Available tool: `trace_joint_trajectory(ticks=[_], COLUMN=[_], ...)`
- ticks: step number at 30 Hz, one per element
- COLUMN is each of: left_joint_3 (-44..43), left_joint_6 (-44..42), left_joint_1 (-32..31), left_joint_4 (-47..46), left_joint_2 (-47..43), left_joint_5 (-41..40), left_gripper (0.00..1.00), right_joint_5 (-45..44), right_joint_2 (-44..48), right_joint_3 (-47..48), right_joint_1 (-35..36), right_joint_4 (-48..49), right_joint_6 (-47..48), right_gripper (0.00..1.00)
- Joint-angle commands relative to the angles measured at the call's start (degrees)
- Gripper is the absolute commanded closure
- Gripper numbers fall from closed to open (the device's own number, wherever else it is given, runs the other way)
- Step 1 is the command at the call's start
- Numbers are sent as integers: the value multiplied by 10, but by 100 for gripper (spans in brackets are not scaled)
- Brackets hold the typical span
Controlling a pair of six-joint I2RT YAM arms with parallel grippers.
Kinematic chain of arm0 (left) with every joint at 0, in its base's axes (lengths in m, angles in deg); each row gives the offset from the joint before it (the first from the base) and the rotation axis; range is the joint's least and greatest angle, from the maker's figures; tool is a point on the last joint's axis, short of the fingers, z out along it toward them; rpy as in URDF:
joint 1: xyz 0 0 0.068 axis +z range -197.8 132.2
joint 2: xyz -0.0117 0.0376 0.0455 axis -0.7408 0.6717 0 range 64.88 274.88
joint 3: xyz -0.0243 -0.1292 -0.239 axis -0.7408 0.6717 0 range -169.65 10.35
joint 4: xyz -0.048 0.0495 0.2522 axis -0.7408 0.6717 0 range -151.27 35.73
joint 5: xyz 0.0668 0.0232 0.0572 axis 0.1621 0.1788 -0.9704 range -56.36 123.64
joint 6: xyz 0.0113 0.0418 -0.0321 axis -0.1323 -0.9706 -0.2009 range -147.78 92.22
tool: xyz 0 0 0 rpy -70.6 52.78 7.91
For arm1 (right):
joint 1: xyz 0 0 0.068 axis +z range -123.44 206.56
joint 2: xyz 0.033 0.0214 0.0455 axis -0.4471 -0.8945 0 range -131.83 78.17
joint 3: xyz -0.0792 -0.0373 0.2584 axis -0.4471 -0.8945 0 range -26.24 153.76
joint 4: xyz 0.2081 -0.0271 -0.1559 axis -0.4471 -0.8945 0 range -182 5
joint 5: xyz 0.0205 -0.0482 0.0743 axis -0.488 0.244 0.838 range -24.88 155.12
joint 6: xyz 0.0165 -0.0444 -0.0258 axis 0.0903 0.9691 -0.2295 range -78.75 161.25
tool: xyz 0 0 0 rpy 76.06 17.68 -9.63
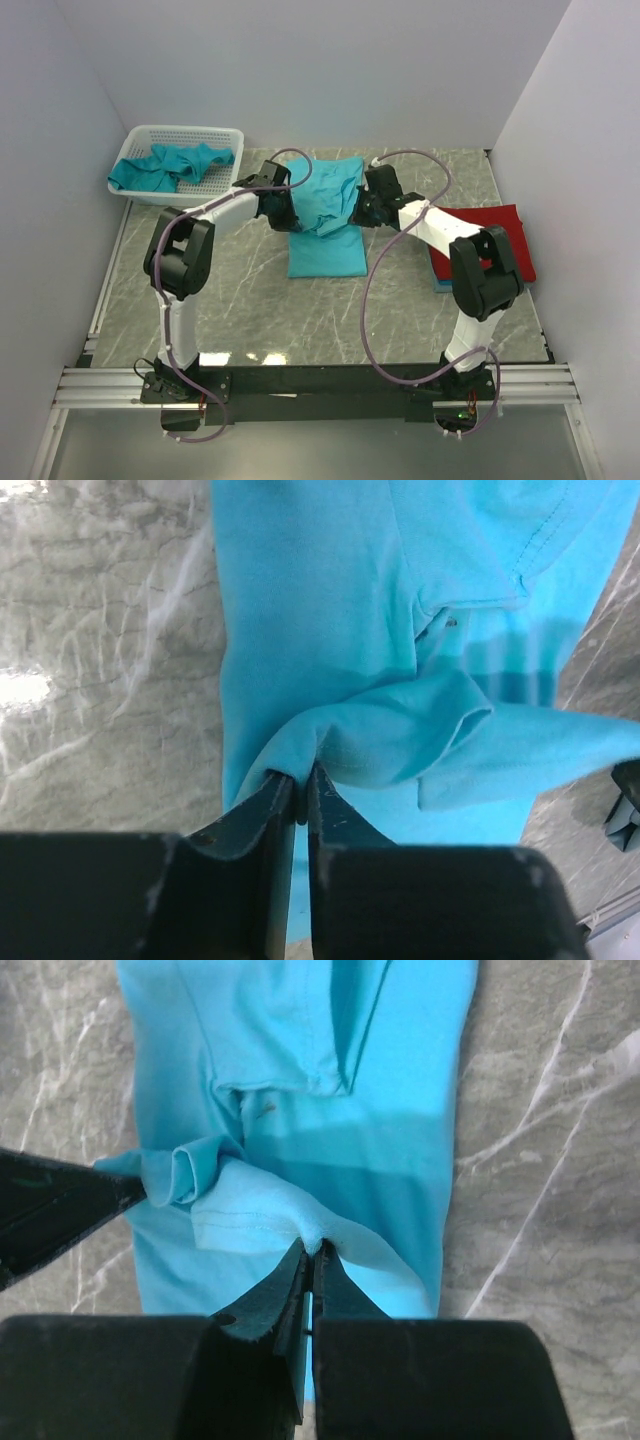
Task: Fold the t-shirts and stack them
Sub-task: Fold the tshirt
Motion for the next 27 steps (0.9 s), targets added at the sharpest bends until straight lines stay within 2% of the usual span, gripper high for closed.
trace_joint_trajectory(ticks=[1,3,5,6,7,8,9,12,13,15,16,22,27], left_joint_3=[-32,-37,-43,-47,-51,-53,-58,-57,-54,-37,-22,48,153], left_joint_6=[-13,-15,-17,-18,-20,-21,-23,-22,-22,-20,-19,-2,24], left_joint_1=[4,6,8,8,8,8,9,10,10,9,10,9,-1], left_joint_4=[-6,-6,-4,-4,-2,0,1,-3,-8,-16,-24,-42,-78], left_joint_2=[9,14,17,18,18,16,13,-4,-17,-33,-51,-117,-179], left_joint_5=[18,22,20,20,20,18,18,21,24,29,30,40,45], left_gripper=[85,80,67,62,52,47,44,31,18,2,0,1,1], right_joint_5=[4,4,3,4,4,6,6,2,2,7,10,29,36], right_joint_2=[-21,-29,-38,-41,-44,-46,-47,-36,-25,-10,7,82,156], right_joint_3=[36,44,47,52,54,57,62,62,59,39,31,-51,-146], right_joint_1=[-7,-11,-13,-16,-17,-18,-18,-19,-19,-19,-19,-17,-13], right_joint_4=[14,11,11,10,7,6,3,-2,-1,5,12,29,35], right_joint_6=[2,0,-4,-4,-5,-6,-5,-5,-5,-6,-8,-15,-22], right_gripper=[100,100,97,86,78,58,48,35,33,31,28,27,26])
